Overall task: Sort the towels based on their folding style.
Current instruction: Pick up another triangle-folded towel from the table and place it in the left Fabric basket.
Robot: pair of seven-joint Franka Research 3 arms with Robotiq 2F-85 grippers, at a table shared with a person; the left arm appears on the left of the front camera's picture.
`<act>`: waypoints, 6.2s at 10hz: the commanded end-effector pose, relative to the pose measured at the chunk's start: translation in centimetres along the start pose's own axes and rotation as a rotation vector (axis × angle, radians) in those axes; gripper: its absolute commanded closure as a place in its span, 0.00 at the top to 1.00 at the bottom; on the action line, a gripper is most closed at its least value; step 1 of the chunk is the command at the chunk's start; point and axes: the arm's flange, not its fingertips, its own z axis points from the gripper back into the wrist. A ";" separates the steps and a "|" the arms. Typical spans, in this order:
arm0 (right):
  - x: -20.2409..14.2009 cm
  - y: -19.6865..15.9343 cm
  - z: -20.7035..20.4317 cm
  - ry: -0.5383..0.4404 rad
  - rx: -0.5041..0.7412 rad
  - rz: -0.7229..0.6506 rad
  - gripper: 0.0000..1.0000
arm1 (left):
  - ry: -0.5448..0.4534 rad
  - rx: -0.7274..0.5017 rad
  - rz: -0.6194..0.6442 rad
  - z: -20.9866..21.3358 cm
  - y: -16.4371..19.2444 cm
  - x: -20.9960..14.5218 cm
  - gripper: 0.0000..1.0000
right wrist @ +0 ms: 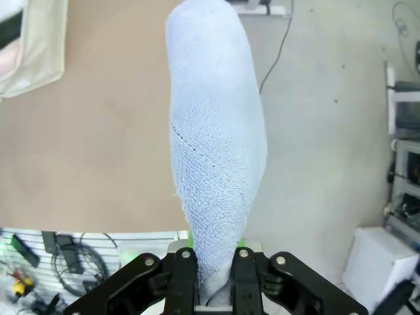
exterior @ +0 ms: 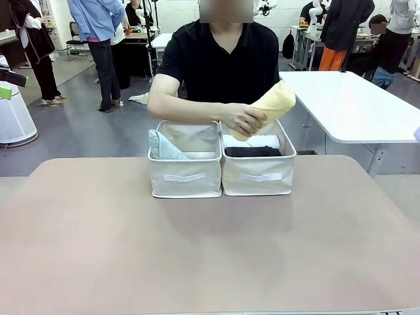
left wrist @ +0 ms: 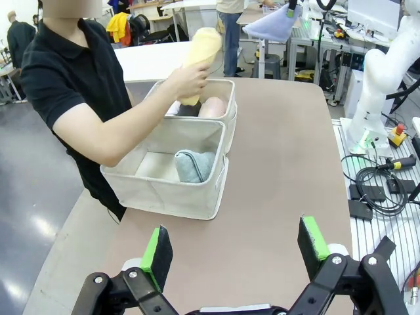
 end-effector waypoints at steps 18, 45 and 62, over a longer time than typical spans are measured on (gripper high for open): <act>2.7 20.7 -0.4 0.227 -0.144 0.357 0.15 | -0.013 -0.002 -0.003 0.2 -0.1 0.0 1.00; 11.5 50.8 7.0 0.007 -0.183 1.423 0.18 | -0.013 -0.002 -0.003 0.2 -0.1 0.0 1.00; 26.1 59.7 -0.5 -0.058 0.015 1.475 0.18 | -0.013 -0.002 -0.003 0.2 -0.1 0.0 1.00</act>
